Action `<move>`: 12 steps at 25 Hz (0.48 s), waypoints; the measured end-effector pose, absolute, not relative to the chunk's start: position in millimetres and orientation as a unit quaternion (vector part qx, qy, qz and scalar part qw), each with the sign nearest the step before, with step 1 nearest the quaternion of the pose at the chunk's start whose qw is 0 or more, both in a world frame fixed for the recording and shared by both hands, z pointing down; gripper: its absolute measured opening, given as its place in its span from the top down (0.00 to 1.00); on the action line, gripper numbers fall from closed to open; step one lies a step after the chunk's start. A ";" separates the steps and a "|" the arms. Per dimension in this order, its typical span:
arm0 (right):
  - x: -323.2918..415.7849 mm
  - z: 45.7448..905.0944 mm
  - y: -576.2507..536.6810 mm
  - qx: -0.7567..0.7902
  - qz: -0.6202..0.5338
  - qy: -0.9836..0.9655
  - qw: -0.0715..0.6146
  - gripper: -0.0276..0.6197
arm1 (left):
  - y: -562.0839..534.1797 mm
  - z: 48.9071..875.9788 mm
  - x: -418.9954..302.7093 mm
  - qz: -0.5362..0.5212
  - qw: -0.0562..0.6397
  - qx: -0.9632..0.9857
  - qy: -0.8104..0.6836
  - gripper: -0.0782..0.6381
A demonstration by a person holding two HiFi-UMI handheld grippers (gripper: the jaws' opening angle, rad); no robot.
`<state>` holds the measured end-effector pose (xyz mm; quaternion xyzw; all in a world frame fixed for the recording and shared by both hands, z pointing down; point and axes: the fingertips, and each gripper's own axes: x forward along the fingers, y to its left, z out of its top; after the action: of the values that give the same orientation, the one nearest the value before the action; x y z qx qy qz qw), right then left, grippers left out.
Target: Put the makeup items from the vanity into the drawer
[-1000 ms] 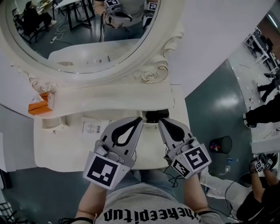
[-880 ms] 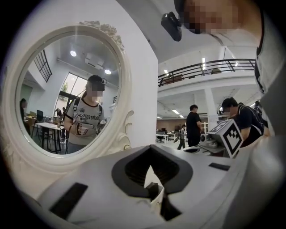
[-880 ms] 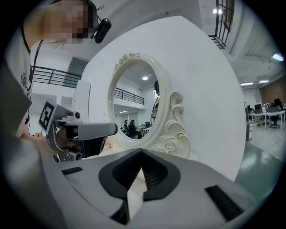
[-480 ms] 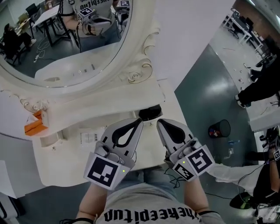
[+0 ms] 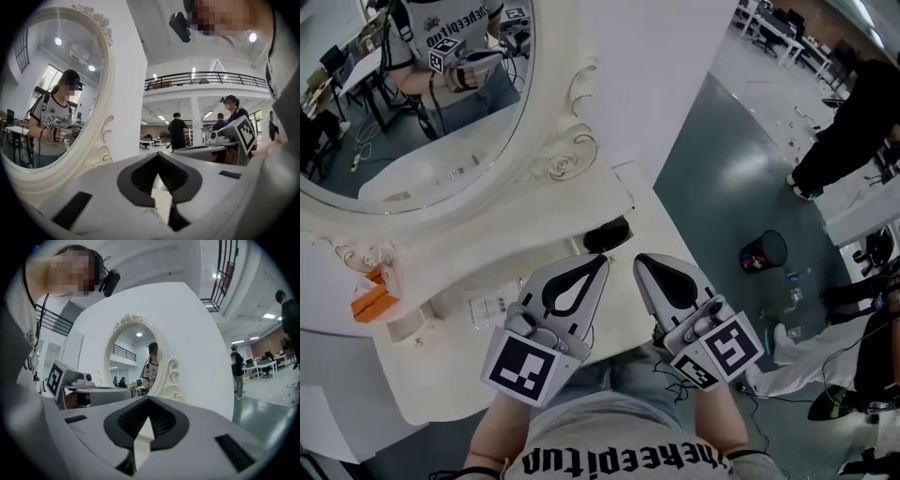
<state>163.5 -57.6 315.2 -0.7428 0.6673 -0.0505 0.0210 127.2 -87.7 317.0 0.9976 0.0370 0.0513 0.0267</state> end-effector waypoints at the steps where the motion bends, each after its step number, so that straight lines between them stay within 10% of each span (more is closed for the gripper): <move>1: 162.6 312.9 -55.1 -0.746 -0.047 0.664 0.023 0.94 | -85.6 316.3 127.0 0.051 0.025 0.997 0.042 0.83; 12: 152.4 295.1 -39.0 -0.768 -0.009 0.640 0.019 0.95 | -68.2 313.2 122.3 0.051 0.017 0.996 0.072 0.83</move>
<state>152.4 -39.0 295.1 -0.7684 0.6396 -0.0094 0.0194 122.3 -68.2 313.2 0.9959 0.0723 0.0509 0.0173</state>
